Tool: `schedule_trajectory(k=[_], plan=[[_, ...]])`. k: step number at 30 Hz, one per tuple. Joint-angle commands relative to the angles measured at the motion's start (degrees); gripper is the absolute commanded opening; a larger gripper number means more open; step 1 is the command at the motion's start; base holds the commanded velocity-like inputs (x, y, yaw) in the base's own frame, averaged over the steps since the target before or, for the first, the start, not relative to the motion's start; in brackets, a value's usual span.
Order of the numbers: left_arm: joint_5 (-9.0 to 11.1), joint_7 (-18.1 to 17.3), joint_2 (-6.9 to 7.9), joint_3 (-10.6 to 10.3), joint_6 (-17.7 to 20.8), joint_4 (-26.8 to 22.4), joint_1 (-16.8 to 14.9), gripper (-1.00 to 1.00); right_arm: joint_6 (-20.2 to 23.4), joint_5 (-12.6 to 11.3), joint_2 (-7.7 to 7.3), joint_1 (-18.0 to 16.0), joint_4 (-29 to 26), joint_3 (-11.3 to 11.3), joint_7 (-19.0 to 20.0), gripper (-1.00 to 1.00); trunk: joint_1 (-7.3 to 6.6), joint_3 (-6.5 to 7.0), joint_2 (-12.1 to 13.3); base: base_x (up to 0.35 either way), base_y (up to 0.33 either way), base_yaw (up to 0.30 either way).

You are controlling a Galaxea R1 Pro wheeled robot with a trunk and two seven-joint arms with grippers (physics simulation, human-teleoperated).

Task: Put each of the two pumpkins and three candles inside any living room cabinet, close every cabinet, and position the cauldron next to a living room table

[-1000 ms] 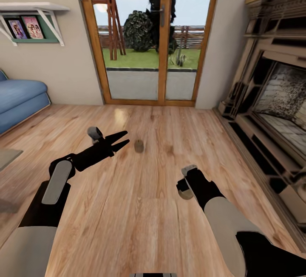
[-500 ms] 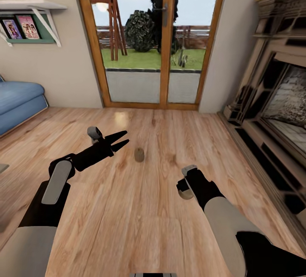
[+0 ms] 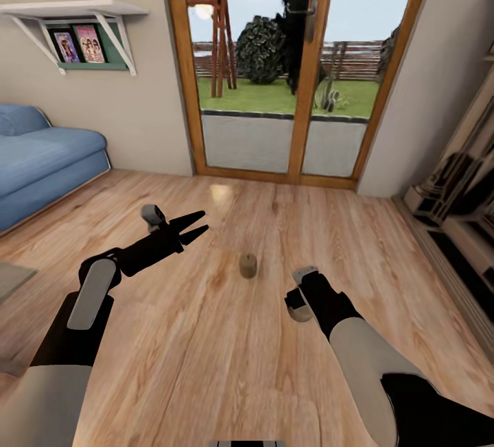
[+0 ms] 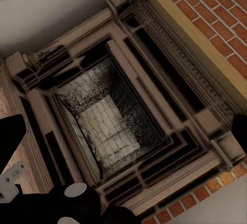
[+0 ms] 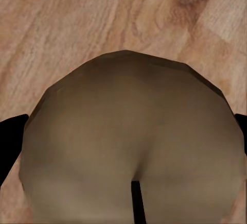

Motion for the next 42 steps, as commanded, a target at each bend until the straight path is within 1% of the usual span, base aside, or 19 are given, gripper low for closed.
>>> schedule_trajectory(k=[1, 23, 31, 33, 34, 35, 36, 37, 38, 41, 42], plan=[[0.0, 0.0, 0.0, 0.0, 0.0, 0.0, 0.0, 1.0, 0.0, 0.1, 0.0, 0.0, 0.0, 0.0, 0.0, -1.0, 0.0, 0.0, 0.0, 0.337, 0.0, 0.075], [-0.2, 0.2, 0.0, 0.0, -0.1, 0.0, 0.0, 1.0, 0.0, 0.0, -0.09, 0.0, 0.0, -0.1, -0.1, -1.0, 0.0, 0.0, 0.0, 0.337, 0.0, 0.005], [-0.6, 1.2, 0.07, 0.2, -0.2, 0.3, 0.0, 1.0, 0.0, -0.2, -0.44, 0.0, -0.2, -0.2, -0.1, -1.0, 0.0, 0.0, 0.0, 0.337, -0.011, 0.0], [-2.4, 2.8, 0.1, 0.4, -0.3, 0.6, 0.0, 1.0, 0.0, -0.2, -0.49, 0.0, -0.6, -0.3, -0.1, -1.0, 0.0, 0.0, 0.0, 0.337, -0.087, 0.0], [-3.6, 3.9, 0.13, 0.5, -0.2, 0.6, 0.0, 1.0, 0.1, -0.2, -0.41, 0.0, -0.7, -0.3, 0.0, -1.0, 0.0, 0.0, 0.0, 0.337, -0.102, 0.0], [-6.1, 6.6, 0.12, 0.5, -0.2, 0.3, -0.1, 1.0, 0.1, -0.2, -0.37, 0.0, -0.8, -0.4, 0.0, -1.0, 0.0, 0.0, 0.0, 0.337, -0.111, 0.0], [-6.9, 7.7, 0.1, 0.5, 0.0, 0.3, -0.2, 1.0, 0.1, -0.2, -0.37, 0.0, -0.8, -0.4, 0.0, -1.0, 0.0, 0.0, 0.0, 0.337, -0.113, 0.0], [-8.3, 10.1, 0.06, 0.4, 0.2, 0.1, -0.4, 1.0, 0.2, -0.2, -0.39, 0.0, -0.9, -0.4, 0.0, -1.0, 0.0, 0.0, 0.0, 0.337, -0.115, 0.0], [-10.6, 16.0, -0.12, 0.2, 0.6, 0.0, -0.9, 1.0, 0.3, -0.2, -0.45, 0.0, -1.0, -0.4, 0.0, -1.0, 0.0, 0.0, 0.0, 0.337, -0.118, 0.0], [-11.8, 24.4, -0.15, -0.1, 0.9, -0.2, -1.8, 1.0, 0.3, -0.2, -0.52, 0.0, -1.1, -0.5, 0.0, -1.0, 0.0, 0.0, 0.0, 0.337, -0.119, 0.0], [-12.1, 28.5, -0.08, -0.1, 1.2, -0.3, -2.0, 1.0, 0.3, -0.2, -0.62, 0.0, -1.2, -0.5, 0.0, -1.0, 0.0, 0.0, 0.0, 0.337, -0.12, 0.0]])
